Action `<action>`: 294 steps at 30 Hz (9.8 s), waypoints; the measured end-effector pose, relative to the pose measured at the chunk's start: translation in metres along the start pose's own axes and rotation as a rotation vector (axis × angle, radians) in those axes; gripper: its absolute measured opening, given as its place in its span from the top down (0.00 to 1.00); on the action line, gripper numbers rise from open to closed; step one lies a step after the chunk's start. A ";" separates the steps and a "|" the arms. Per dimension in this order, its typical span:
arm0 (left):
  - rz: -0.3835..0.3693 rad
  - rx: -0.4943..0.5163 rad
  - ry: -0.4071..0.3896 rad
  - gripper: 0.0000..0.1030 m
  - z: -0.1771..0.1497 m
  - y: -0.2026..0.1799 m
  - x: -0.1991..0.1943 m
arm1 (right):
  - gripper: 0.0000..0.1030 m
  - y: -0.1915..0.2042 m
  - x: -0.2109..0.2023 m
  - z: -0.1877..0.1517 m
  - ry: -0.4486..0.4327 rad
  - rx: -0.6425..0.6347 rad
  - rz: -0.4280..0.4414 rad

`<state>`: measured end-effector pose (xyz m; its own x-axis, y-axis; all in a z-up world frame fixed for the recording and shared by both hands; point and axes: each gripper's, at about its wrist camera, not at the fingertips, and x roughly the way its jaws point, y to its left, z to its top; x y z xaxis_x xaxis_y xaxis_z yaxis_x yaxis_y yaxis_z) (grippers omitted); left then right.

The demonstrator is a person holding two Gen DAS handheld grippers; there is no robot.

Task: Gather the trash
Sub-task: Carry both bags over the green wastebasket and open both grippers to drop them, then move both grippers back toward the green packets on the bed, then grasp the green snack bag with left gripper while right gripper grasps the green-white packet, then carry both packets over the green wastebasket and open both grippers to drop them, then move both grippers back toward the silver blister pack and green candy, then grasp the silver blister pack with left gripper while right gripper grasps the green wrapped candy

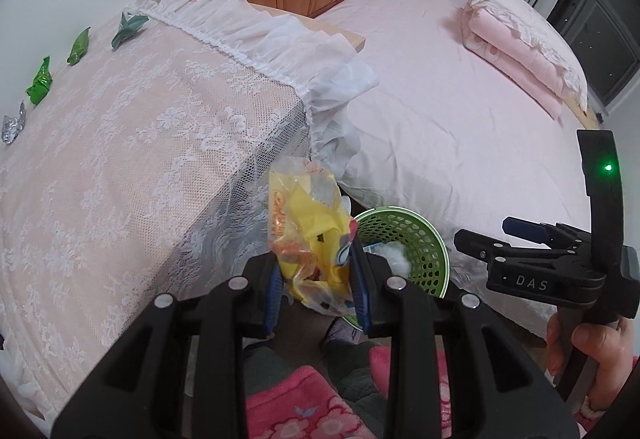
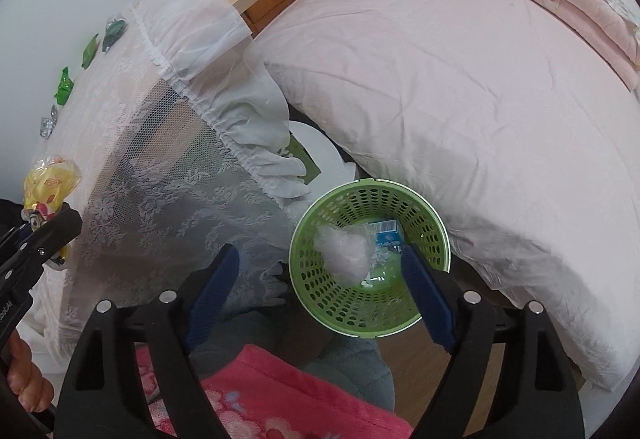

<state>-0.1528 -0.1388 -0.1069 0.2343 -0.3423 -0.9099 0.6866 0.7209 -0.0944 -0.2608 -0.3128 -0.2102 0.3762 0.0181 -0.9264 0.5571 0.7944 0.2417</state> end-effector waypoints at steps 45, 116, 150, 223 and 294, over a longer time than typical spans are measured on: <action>-0.079 0.379 0.088 0.11 -0.009 -0.140 0.058 | 0.10 -0.119 -0.029 -0.036 -0.056 0.303 -0.119; 0.322 -0.412 -0.244 0.08 0.208 0.412 0.041 | 0.53 0.445 0.159 0.336 -0.069 -0.521 0.030; 0.361 -0.429 -0.095 0.63 0.260 0.409 0.107 | 0.56 0.292 0.043 0.207 -0.092 -0.327 0.226; -0.077 0.236 0.120 0.62 0.020 -0.088 0.028 | 0.09 -0.085 -0.024 -0.018 -0.043 0.215 -0.079; 0.484 -0.607 -0.203 0.07 0.082 0.528 -0.007 | 0.04 0.631 0.161 0.236 -0.115 -0.779 0.224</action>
<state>0.2648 0.1952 -0.1170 0.5707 0.0311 -0.8206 -0.0038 0.9994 0.0352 0.3261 0.0485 -0.1386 0.5150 0.1975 -0.8341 -0.1984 0.9741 0.1081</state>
